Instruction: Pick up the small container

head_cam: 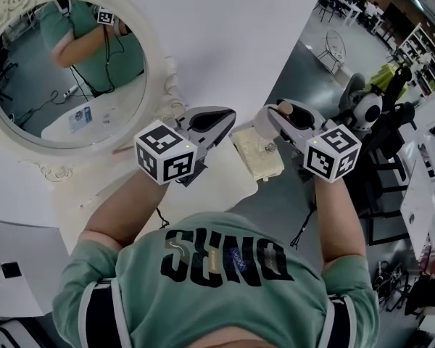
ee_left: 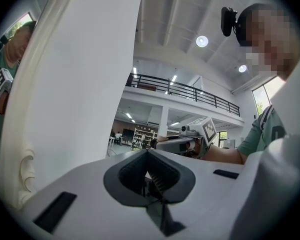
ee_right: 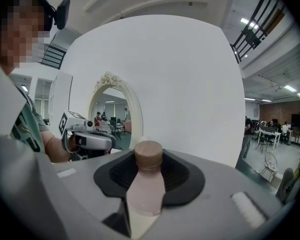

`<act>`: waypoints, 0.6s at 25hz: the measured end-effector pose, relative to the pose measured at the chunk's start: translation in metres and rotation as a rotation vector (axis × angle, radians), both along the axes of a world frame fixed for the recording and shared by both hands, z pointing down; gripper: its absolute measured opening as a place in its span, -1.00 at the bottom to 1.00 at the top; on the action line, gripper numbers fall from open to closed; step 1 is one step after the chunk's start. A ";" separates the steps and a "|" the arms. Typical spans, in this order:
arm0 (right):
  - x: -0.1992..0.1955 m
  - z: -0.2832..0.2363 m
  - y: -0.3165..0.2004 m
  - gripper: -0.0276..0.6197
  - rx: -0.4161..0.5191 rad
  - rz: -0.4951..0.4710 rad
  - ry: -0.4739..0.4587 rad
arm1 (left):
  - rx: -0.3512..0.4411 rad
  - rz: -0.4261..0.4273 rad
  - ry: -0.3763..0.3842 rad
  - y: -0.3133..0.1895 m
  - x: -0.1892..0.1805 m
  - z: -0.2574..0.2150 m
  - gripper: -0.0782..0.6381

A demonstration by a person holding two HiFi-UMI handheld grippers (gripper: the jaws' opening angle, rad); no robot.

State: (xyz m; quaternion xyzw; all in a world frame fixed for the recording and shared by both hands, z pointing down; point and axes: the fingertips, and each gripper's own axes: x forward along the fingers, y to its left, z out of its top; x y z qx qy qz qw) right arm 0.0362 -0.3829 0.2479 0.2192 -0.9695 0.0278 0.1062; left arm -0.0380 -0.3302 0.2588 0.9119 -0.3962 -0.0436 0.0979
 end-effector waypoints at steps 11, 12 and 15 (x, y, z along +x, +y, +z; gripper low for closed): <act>-0.003 -0.021 0.008 -0.49 0.012 -0.015 -0.006 | 0.040 0.011 -0.004 0.011 0.003 -0.023 -0.79; -0.003 -0.021 0.008 -0.49 0.013 -0.015 -0.007 | 0.040 0.010 -0.006 0.010 0.002 -0.022 -0.78; -0.003 -0.019 0.007 -0.48 0.011 -0.016 -0.010 | 0.036 0.007 -0.010 0.008 0.001 -0.021 -0.78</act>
